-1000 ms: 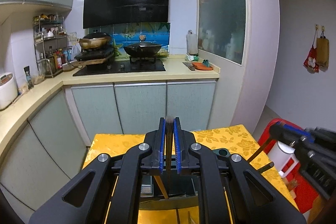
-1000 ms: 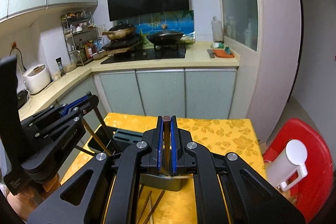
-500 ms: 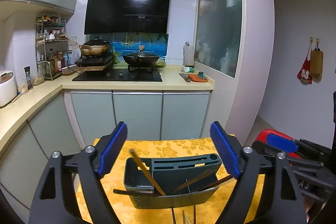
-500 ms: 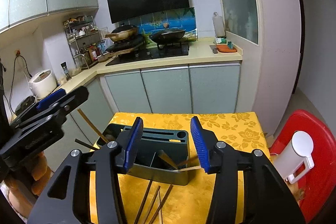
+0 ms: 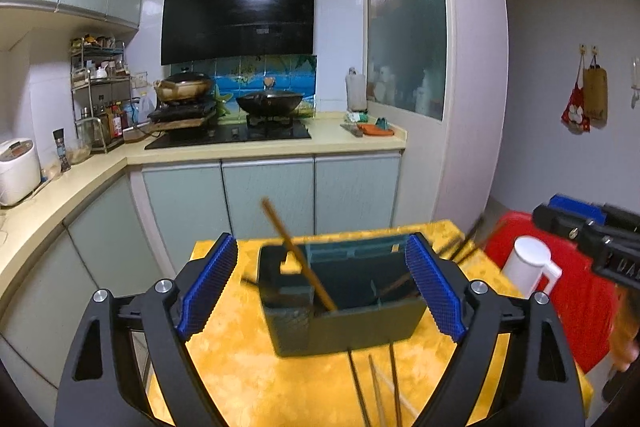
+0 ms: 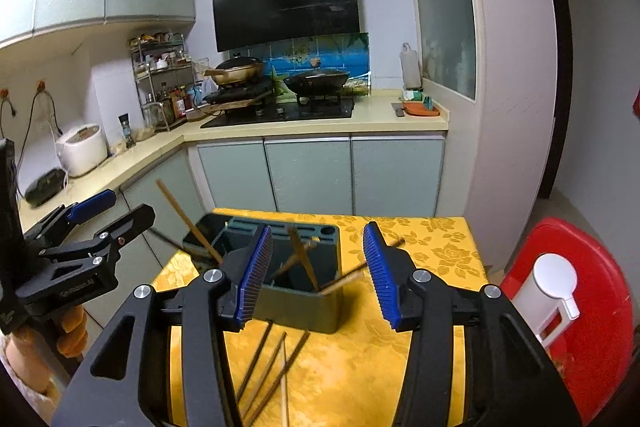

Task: Organize utensils
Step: 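Move both open tools back down to the remaining chopsticks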

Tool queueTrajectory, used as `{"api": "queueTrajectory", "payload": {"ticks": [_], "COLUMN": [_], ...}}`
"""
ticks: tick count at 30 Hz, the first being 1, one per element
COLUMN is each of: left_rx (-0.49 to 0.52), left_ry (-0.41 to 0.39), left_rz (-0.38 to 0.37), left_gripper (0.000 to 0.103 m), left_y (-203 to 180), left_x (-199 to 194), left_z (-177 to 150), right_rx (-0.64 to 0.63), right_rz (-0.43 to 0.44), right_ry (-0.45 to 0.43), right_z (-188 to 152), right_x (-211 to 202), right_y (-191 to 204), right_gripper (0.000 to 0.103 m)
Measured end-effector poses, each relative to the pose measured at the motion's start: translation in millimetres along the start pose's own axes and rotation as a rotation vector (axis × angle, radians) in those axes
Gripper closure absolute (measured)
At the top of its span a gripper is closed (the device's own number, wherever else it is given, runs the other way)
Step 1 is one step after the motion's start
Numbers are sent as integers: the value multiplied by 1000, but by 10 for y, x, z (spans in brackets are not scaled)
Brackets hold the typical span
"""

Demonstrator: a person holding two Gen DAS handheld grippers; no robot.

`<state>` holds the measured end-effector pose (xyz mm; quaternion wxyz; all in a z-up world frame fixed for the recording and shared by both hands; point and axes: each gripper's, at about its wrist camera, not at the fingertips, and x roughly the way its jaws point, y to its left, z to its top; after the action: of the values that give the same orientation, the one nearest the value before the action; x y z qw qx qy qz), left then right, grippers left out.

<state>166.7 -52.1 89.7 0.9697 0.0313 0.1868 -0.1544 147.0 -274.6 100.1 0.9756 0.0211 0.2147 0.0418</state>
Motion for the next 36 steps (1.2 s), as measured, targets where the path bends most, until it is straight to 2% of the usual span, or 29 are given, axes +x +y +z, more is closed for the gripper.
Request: {"api": "queueTrajectory", "payload": {"ticks": [7,17,26,36], "left_rx": [-2,31,50,24], "left_ry": [45,136,163,248], "left_rz": [-1,10,2,-53], "left_gripper": [20,20,20,20], "left_y": [69,111,73,-8], "left_x": [-168,-322,-311,-156], "left_z": [-588,-1456,-1702,-1981], "right_rx": [-58,-54,-28,-27], "right_rz": [-49,-51,-37,-35], "right_ry": [5,141,207,249], "right_z": [-529,-1436,-1829,-2062], "right_x": [-90,15,85,165], "right_y": [36,48,84,94], "right_gripper": [57,57,57,57]}}
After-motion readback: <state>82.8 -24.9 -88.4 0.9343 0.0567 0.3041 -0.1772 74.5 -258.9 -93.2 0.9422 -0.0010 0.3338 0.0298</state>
